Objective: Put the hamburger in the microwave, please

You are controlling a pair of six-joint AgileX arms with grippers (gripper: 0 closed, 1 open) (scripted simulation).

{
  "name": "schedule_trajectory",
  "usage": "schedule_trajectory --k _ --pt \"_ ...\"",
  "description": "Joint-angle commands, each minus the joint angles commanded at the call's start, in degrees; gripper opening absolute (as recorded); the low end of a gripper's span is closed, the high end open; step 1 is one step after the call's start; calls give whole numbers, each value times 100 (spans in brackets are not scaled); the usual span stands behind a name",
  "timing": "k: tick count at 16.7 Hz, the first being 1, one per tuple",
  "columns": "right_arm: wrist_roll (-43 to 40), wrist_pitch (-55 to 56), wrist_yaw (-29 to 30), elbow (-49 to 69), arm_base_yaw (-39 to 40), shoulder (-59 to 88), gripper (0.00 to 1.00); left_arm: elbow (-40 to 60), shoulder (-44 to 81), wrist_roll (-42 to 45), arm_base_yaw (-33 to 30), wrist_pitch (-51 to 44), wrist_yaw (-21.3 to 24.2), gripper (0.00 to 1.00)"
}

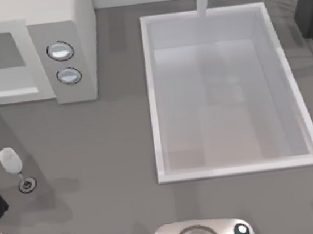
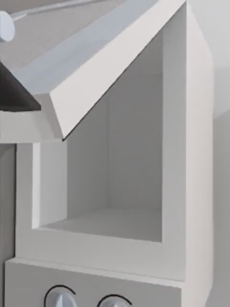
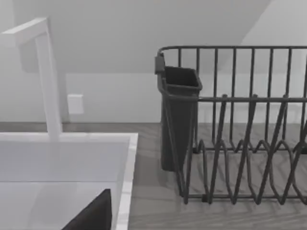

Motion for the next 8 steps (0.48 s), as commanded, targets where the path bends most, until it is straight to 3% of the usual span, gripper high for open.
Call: schedule_trajectory --k 4,8 --pt "0 0 0 0 0 0 100 187 197 126 21 -188 2 100" --pt "0 0 0 0 0 0 100 993 1304 545 123 -1150 -3 100"
